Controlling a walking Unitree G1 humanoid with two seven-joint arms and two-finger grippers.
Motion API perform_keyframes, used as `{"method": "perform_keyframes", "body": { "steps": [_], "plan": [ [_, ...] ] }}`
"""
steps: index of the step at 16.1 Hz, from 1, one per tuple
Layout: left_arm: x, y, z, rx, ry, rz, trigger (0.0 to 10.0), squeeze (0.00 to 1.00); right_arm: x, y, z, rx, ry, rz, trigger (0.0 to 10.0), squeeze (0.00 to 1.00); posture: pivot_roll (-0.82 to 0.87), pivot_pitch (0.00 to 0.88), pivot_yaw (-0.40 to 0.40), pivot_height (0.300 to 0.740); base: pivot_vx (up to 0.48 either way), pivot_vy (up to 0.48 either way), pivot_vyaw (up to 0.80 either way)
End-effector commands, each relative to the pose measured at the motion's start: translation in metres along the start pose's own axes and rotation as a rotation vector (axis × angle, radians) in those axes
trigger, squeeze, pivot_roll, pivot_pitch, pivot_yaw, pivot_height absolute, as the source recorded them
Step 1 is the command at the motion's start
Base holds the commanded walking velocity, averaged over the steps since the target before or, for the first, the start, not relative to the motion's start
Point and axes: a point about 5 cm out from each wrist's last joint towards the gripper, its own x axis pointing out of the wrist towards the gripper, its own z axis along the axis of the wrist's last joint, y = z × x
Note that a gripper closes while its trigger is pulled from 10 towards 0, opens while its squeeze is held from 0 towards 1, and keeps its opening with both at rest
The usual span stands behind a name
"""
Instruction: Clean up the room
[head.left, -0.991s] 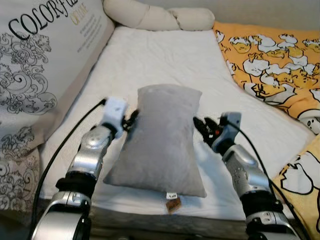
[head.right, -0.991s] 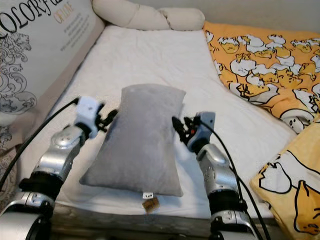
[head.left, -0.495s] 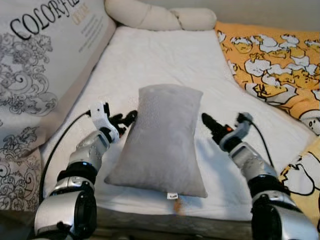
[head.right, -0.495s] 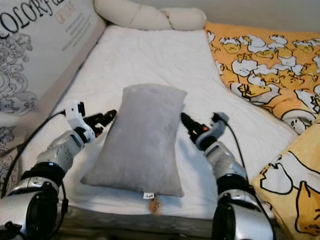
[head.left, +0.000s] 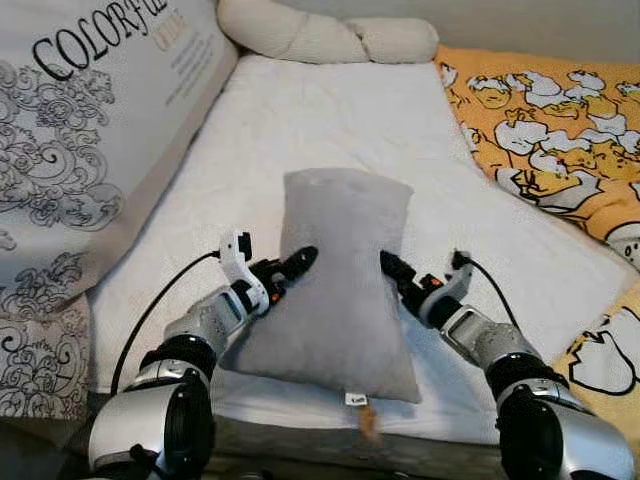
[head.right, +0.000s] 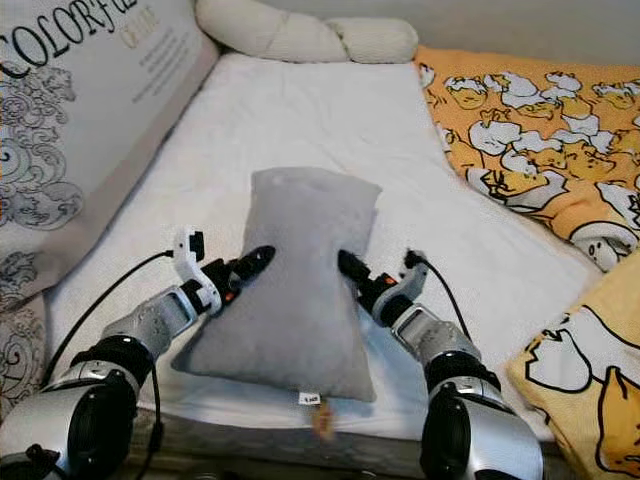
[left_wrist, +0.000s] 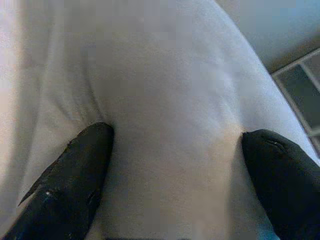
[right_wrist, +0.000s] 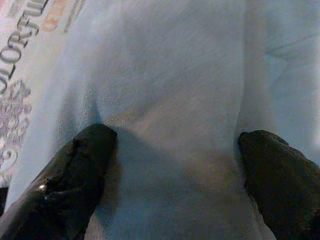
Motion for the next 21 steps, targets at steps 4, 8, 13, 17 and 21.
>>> {"method": "perform_keyframes", "body": {
  "steps": [4, 8, 13, 17, 21],
  "plan": [
    [0.004, -0.006, -0.016, 0.08, 0.119, -0.061, 0.0, 0.0, 0.0, -0.007, -0.014, -0.162, 0.068, -0.048, 0.0, 0.0, 0.0, 0.0, 0.005, 0.74, 0.0, 0.0, 0.0],
    [0.003, -0.005, -0.019, 0.163, 0.174, -0.062, 0.0, 0.0, -0.001, -0.009, -0.012, -0.203, 0.053, -0.058, 0.0, 0.0, 0.0, 0.0, 0.001, 0.74, 0.0, 0.0, 0.0],
    [0.007, -0.01, -0.015, 0.225, 0.172, -0.075, 0.0, 0.0, 0.004, -0.002, -0.009, -0.234, 0.014, -0.027, 0.0, 0.0, 0.01, 0.0, 0.0, 0.74, 0.0, 0.0, 0.0],
    [0.013, -0.016, -0.003, 0.311, 0.141, -0.074, 0.0, 0.0, 0.013, 0.013, 0.003, -0.283, -0.058, 0.001, 0.0, 0.0, 0.01, 0.0, 0.0, 0.74, 0.0, 0.0, 0.0],
    [0.025, -0.038, 0.029, 0.364, -0.005, -0.118, 0.0, 0.0, 0.024, 0.043, 0.031, -0.297, -0.217, 0.068, 0.0, 0.0, 0.02, 0.0, 0.004, 0.74, 0.0, 0.0, 0.0]
  ]
}}
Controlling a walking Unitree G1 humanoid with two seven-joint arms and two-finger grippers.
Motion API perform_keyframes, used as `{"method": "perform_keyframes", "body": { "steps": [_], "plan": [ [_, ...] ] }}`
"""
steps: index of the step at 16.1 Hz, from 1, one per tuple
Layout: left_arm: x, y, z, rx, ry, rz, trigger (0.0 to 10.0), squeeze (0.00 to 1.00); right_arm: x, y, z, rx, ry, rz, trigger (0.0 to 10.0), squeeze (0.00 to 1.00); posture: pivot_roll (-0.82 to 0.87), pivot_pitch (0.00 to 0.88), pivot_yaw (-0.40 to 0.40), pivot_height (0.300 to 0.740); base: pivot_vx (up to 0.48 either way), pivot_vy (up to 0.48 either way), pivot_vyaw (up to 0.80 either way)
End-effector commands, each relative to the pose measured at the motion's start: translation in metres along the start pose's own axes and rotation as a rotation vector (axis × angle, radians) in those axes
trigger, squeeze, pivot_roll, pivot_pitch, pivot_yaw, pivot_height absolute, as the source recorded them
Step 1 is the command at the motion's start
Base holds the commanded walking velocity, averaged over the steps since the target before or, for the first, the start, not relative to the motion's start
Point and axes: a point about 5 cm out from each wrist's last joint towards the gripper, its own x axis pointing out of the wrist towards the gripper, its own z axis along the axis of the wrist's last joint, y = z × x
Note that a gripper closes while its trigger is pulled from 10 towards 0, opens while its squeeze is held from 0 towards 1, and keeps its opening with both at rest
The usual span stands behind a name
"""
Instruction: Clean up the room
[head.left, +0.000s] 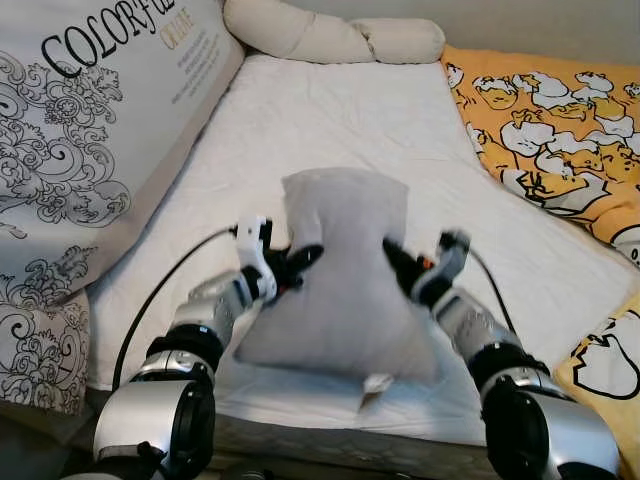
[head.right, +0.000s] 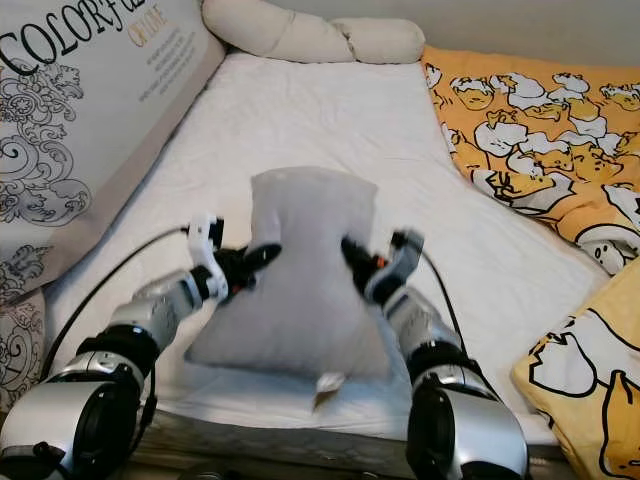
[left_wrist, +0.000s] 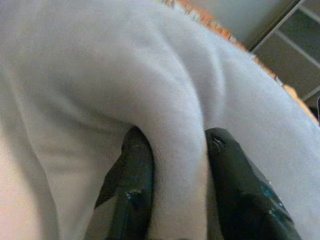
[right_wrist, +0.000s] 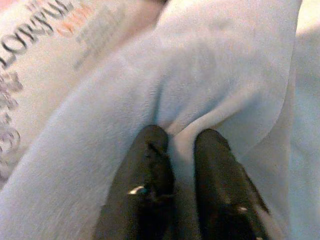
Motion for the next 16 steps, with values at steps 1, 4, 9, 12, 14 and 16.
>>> {"method": "perform_keyframes", "body": {
  "steps": [1, 4, 9, 12, 14, 16],
  "plan": [
    [0.012, -0.013, 0.022, 0.07, -0.063, -0.051, 0.0, 0.0, 0.011, 0.018, 0.017, -0.021, -0.075, 0.061, 0.0, 0.0, 0.02, 0.0, 0.008, 0.74, 0.0, 0.0, 0.0],
    [0.017, -0.025, 0.044, 0.166, -0.138, -0.08, 0.0, 0.0, 0.014, 0.029, 0.029, -0.052, -0.149, 0.093, 0.0, 0.0, 0.02, 0.0, 0.011, 0.74, 0.0, 0.0, 0.0],
    [0.016, -0.031, 0.039, 0.303, -0.125, -0.033, 0.0, 0.0, 0.003, 0.025, 0.02, -0.117, -0.186, 0.028, 1.8, 0.0, 0.04, 0.0, 0.003, 0.74, 0.0, 0.0, 0.0],
    [0.009, -0.019, 0.03, 0.413, -0.076, 0.096, 10.0, 0.0, -0.003, 0.016, 0.02, -0.191, -0.191, -0.067, 10.0, 0.0, 0.03, 0.0, 0.004, 0.74, 0.0, 0.0, 0.0],
    [0.0, -0.008, 0.033, 0.361, -0.1, 0.12, 10.0, 0.9, -0.009, 0.008, 0.017, -0.24, -0.145, -0.083, 10.0, 1.0, 0.03, 0.0, 0.007, 0.74, 0.0, 0.0, 0.0],
    [-0.01, 0.006, 0.034, 0.335, -0.103, 0.197, 10.0, 1.0, -0.013, 0.002, 0.017, -0.216, -0.142, -0.096, 10.0, 1.0, 0.02, 0.0, 0.013, 0.74, 0.0, 0.0, 0.0]
  ]
}}
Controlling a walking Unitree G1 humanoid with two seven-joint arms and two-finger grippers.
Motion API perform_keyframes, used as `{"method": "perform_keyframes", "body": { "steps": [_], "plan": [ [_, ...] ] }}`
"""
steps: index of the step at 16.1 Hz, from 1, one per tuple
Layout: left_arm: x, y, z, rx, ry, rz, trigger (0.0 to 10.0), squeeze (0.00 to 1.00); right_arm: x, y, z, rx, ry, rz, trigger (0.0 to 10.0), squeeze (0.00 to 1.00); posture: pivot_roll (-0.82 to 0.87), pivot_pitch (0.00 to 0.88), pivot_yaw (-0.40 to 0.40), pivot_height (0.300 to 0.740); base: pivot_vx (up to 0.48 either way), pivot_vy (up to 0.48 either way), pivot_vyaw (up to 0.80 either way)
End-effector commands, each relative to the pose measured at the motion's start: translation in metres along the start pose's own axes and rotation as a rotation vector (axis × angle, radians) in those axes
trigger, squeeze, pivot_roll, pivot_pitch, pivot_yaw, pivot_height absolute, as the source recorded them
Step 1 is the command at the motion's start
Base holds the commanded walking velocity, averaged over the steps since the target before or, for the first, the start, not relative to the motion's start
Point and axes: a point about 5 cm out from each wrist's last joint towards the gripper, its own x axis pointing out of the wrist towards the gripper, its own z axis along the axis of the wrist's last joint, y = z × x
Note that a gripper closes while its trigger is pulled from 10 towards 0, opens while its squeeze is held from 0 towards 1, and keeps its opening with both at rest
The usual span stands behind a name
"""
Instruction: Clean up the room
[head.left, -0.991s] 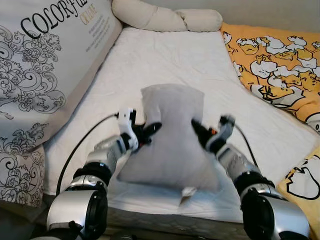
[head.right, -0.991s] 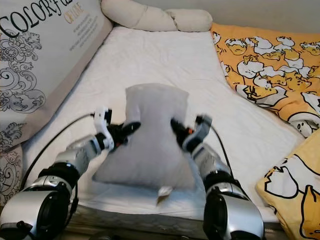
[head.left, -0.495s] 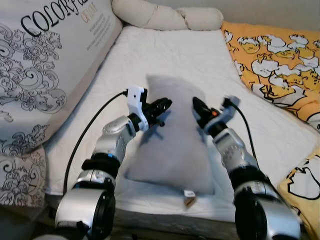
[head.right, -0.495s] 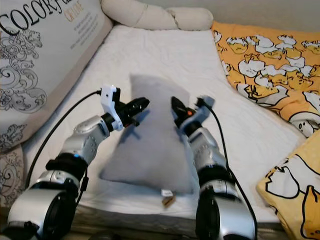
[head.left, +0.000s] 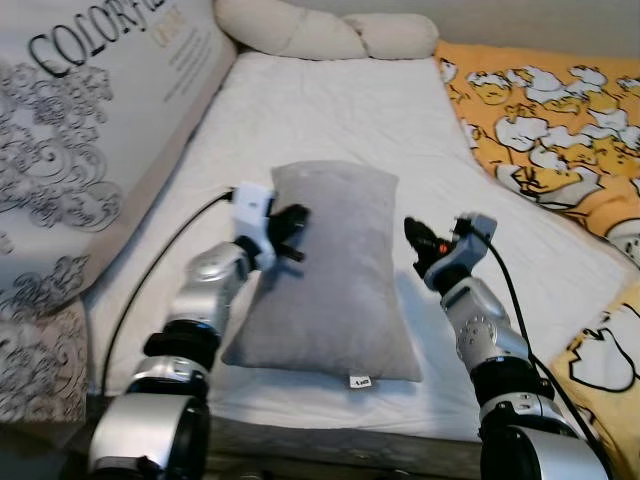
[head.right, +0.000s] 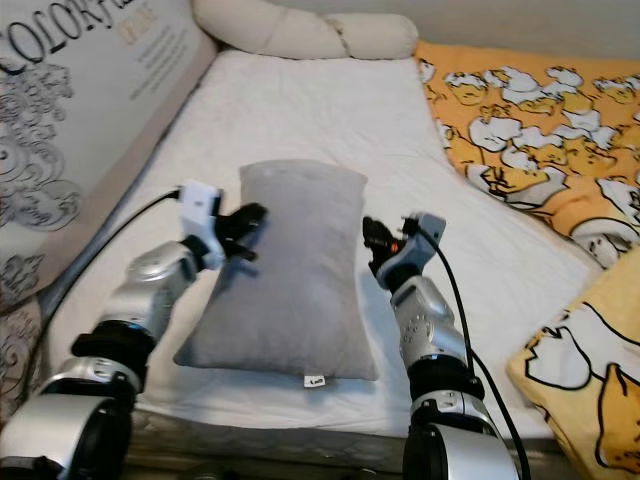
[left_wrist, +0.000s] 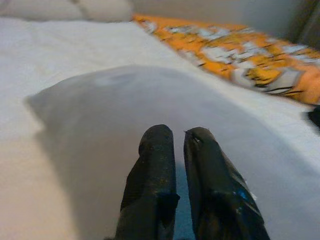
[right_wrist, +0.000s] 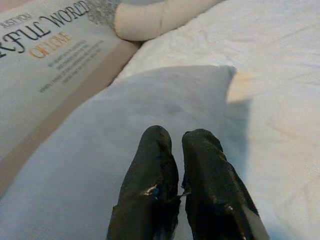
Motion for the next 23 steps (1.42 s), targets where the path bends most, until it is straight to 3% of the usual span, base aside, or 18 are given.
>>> {"method": "perform_keyframes", "body": {
  "steps": [1, 2, 4, 11, 13, 16, 18, 20, 22, 23],
  "plan": [
    [-0.005, 0.009, -0.006, 0.009, 0.02, 0.05, 10.0, 1.0, -0.001, -0.006, 0.002, -0.011, 0.009, -0.023, 10.0, 1.0, 0.02, 0.0, 0.016, 0.74, 0.0, 0.0, 0.0],
    [-0.01, 0.016, -0.011, 0.042, 0.049, 0.071, 10.0, 1.0, -0.001, -0.011, 0.0, -0.011, 0.032, -0.045, 10.0, 1.0, 0.02, 0.0, 0.015, 0.74, 0.0, 0.0, 0.0],
    [-0.012, 0.021, -0.014, 0.017, 0.062, 0.094, 10.0, 1.0, -0.002, -0.015, -0.002, -0.005, 0.055, -0.061, 10.0, 1.0, 0.02, 0.0, 0.014, 0.74, 0.0, 0.0, 0.0],
    [-0.017, 0.034, -0.023, -0.223, 0.053, 0.193, 10.0, 1.0, 0.0, -0.028, -0.003, 0.108, 0.112, -0.097, 10.0, 1.0, 0.0, 0.0, 0.011, 0.74, 0.0, 0.0, 0.0],
    [-0.018, 0.037, -0.024, -0.245, 0.059, 0.212, 10.0, 1.0, 0.0, -0.03, -0.003, 0.135, 0.12, -0.102, 10.0, 1.0, 0.0, 0.0, 0.006, 0.74, 0.0, 0.0, 0.0],
    [-0.022, 0.047, -0.024, -0.378, 0.017, 0.287, 10.0, 1.0, 0.0, -0.03, -0.003, 0.274, 0.107, -0.088, 10.0, 1.0, 0.0, 0.0, 0.004, 0.74, 0.0, 0.0, 0.0],
    [-0.029, 0.048, -0.039, -0.524, 0.035, 0.345, 10.0, 1.0, 0.0, -0.022, -0.015, 0.412, 0.152, -0.027, 10.0, 1.0, 0.0, 0.0, 0.007, 0.74, 0.0, 0.0, 0.0],
    [-0.029, 0.034, -0.053, -0.59, 0.081, 0.262, 10.0, 1.0, -0.003, -0.009, -0.034, 0.413, 0.279, 0.072, 10.0, 1.0, 0.0, 0.0, 0.011, 0.74, 0.0, 0.0, 0.0],
    [-0.029, 0.001, -0.075, -0.625, 0.24, -0.054, 10.0, 1.0, -0.009, -0.001, -0.05, 0.444, 0.37, 0.155, 10.0, 1.0, 0.0, 0.0, 0.009, 0.74, 0.0, 0.0, 0.0],
    [-0.031, -0.004, -0.079, -0.627, 0.274, -0.103, 10.0, 1.0, -0.011, -0.001, -0.051, 0.457, 0.376, 0.162, 10.0, 1.0, 0.0, 0.0, 0.007, 0.74, 0.0, 0.0, 0.0]
  ]
}}
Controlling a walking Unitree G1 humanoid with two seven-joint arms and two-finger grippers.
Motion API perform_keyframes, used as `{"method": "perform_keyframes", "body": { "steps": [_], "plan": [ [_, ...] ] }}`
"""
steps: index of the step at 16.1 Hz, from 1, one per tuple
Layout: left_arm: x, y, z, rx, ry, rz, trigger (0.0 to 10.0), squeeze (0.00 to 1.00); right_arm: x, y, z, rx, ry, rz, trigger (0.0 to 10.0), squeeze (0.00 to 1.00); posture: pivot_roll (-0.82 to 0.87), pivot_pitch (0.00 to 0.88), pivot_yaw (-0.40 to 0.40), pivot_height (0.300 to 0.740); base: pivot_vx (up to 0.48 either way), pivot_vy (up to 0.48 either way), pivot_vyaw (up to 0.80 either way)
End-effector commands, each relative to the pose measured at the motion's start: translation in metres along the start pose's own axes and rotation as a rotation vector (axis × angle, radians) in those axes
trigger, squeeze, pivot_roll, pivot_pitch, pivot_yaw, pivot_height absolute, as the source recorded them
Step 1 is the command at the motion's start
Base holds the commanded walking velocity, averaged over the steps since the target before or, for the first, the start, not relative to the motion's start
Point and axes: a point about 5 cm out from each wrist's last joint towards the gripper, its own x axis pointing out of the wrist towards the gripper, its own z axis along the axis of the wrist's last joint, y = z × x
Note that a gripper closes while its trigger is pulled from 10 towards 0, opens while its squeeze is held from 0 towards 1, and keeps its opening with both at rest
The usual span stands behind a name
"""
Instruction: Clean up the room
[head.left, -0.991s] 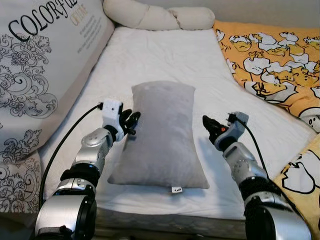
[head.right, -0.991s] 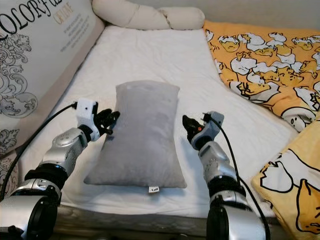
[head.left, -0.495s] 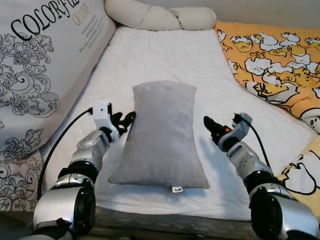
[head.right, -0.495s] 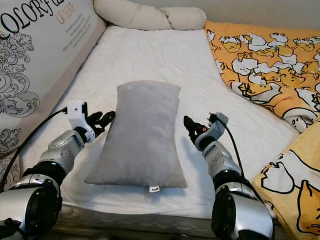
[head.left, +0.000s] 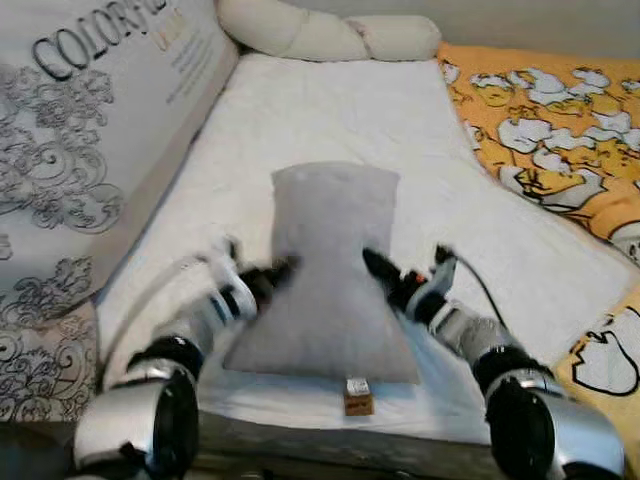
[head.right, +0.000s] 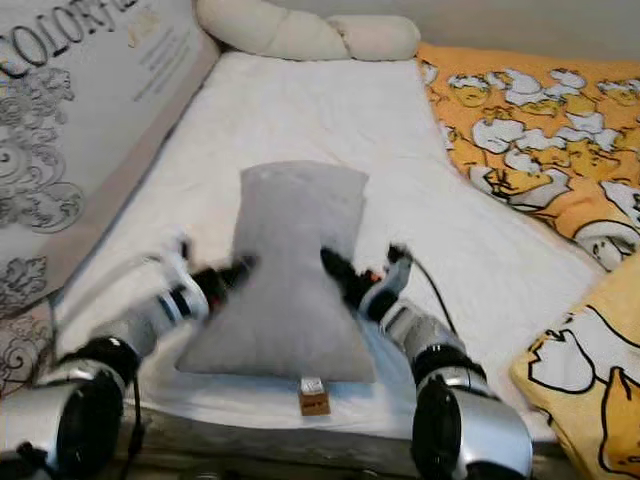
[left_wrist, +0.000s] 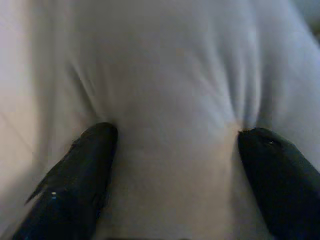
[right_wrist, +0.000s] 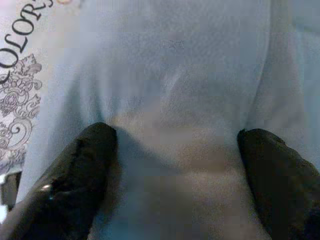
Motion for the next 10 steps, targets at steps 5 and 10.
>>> {"method": "perform_keyframes", "body": {
  "steps": [5, 10],
  "plan": [
    [-0.001, -0.006, -0.015, -0.052, 0.086, -0.117, 10.0, 1.0, -0.012, -0.014, -0.01, 0.015, 0.074, -0.047, 10.0, 1.0, 0.0, 0.0, 0.001, 0.74, 0.0, 0.0, 0.0],
    [-0.008, 0.006, 0.004, -0.035, -0.051, 0.0, 10.0, 1.0, -0.024, -0.024, 0.008, 0.031, -0.025, -0.088, 10.0, 1.0, 0.01, 0.0, 0.001, 0.74, 0.0, 0.0, 0.0]
  ]
}}
